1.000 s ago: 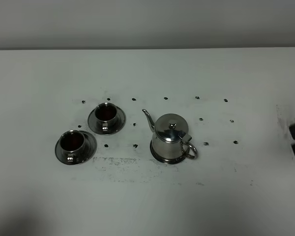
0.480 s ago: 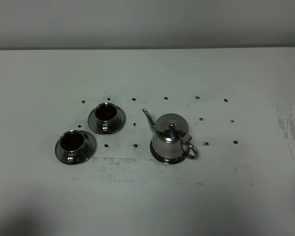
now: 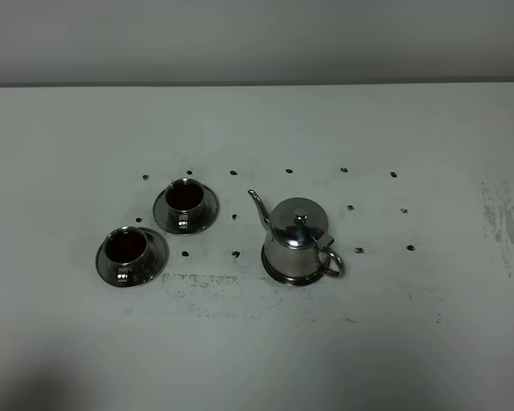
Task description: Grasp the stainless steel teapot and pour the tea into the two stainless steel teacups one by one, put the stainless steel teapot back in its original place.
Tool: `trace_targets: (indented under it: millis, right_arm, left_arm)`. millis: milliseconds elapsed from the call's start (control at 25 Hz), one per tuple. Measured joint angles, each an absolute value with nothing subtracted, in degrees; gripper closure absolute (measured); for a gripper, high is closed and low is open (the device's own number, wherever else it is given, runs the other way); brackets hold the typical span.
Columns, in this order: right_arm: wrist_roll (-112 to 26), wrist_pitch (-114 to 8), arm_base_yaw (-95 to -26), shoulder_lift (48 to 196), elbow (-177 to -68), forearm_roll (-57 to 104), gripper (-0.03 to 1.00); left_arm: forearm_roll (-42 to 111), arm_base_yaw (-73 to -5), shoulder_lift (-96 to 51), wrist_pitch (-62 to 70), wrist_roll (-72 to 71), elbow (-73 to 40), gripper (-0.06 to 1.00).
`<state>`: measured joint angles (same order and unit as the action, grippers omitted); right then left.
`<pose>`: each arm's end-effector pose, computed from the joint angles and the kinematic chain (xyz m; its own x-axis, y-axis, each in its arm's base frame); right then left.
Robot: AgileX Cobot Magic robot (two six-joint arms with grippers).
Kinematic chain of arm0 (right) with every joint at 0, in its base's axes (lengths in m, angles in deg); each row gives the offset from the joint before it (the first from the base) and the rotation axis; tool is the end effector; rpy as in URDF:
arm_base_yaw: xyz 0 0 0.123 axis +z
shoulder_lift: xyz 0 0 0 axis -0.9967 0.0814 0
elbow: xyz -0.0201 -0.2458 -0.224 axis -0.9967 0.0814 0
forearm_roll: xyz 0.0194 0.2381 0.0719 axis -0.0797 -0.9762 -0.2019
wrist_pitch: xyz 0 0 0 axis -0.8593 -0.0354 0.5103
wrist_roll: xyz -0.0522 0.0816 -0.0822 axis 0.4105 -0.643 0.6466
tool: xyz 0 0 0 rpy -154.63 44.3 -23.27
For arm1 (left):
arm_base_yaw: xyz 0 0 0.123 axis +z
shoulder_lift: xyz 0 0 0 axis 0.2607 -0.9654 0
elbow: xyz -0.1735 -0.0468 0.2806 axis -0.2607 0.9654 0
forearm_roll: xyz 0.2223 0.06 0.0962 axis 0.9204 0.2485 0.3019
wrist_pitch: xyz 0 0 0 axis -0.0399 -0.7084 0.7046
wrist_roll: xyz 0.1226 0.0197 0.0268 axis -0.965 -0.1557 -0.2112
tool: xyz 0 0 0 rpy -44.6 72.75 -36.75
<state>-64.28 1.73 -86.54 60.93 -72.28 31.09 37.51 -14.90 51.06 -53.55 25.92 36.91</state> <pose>0.0002 0.0007 0.2637 -0.6570 -0.0084 -0.7538 0.0027 0.9999 -0.0135 -0.0220 -0.0198 0.2476 -0.4820 0.0503 -0.8747 0.1569 0.9872 -0.0297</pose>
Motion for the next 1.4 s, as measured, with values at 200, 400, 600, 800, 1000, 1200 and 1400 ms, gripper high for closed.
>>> trace_targets:
  millis: [200, 400, 600, 800, 1000, 1200, 1400]
  right_arm:
    - [-64.28, 1.46, -86.54, 56.64, -72.20, 31.09, 0.46]
    - [-64.28, 1.46, -85.78, 52.14, -72.20, 31.09, 0.46]
    - [-64.28, 1.46, -85.42, 51.34, -72.20, 31.04, 0.46]
    - [-64.33, 1.46, -85.42, 51.34, -72.20, 30.94, 0.46]
    - [-64.33, 1.46, -85.42, 51.34, -72.20, 30.94, 0.46]
    - [-64.33, 1.46, -85.42, 51.34, -72.20, 30.94, 0.46]
    - [-64.27, 1.46, -85.42, 51.34, -72.20, 30.94, 0.46]
  left_arm:
    - [37.51, -14.90, 51.06, -53.55, 25.92, 36.91, 0.52]
    - [37.51, -14.90, 51.06, -53.55, 25.92, 36.91, 0.52]
    - [37.51, -14.90, 51.06, -53.55, 25.92, 36.91, 0.52]
    - [37.51, -14.90, 51.06, -53.55, 25.92, 36.91, 0.52]
    - [37.51, -14.90, 51.06, -53.55, 25.92, 36.91, 0.52]
    - [37.51, -14.90, 51.06, -53.55, 25.92, 36.91, 0.52]
    - [37.51, -14.90, 51.06, -53.55, 25.92, 36.91, 0.52]
